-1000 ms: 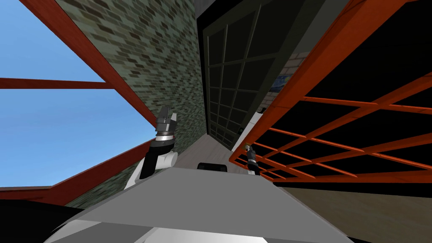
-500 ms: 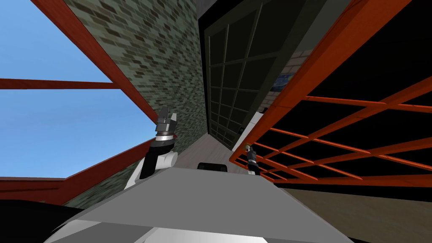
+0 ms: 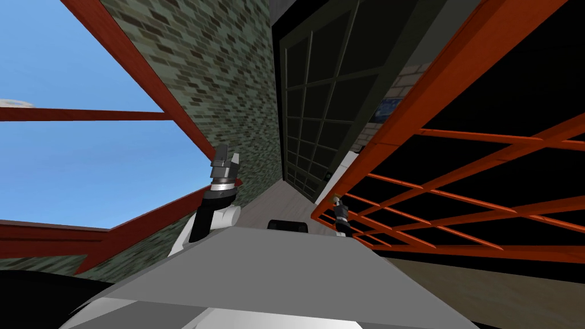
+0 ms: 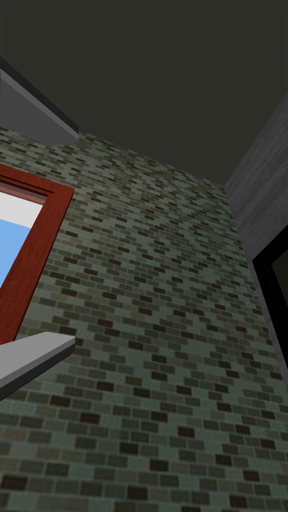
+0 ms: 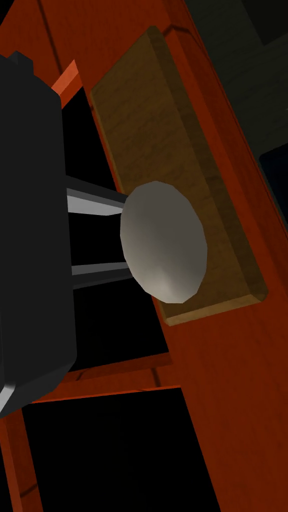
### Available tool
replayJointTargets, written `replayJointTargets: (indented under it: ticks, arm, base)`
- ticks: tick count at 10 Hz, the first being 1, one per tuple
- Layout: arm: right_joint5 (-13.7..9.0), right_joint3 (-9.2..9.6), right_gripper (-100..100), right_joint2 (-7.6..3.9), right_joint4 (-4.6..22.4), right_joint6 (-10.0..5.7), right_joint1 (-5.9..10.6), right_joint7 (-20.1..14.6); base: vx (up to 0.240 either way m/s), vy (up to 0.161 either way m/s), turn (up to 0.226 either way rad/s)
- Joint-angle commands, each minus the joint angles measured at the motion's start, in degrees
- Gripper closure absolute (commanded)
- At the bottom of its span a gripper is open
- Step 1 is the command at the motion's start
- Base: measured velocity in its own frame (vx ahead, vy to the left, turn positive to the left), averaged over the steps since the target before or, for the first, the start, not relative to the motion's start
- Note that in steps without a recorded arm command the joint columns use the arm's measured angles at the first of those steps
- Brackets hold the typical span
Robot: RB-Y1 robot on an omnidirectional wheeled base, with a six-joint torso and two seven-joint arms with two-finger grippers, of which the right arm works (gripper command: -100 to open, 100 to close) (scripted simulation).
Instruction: Pull the door open
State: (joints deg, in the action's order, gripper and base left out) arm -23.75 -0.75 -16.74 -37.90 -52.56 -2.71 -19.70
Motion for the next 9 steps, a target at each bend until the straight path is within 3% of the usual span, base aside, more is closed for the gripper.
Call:
replayJointTargets:
  ticks: [1, 3, 5, 9]
  arm:
    - [-0.2, -0.01, 100, -0.03, -1.6, 0.04, 0.11, -0.6]
    - [-2.0, 0.79, 100, -0.24, -2.0, 0.07, -0.12, -4.7]
    - [-2.0, 0.79, 100, -0.24, -2.0, 0.07, -0.12, -5.2]
    - [-4.8, 1.99, 100, -0.56, -2.5, 0.11, -0.46, -11.9]
  base:
    - [-0.013, 0.000, -0.008]
    - [-0.032, -0.009, 0.078]
    - [-0.024, -0.010, 0.014]
    - [-0.030, -0.009, 0.056]
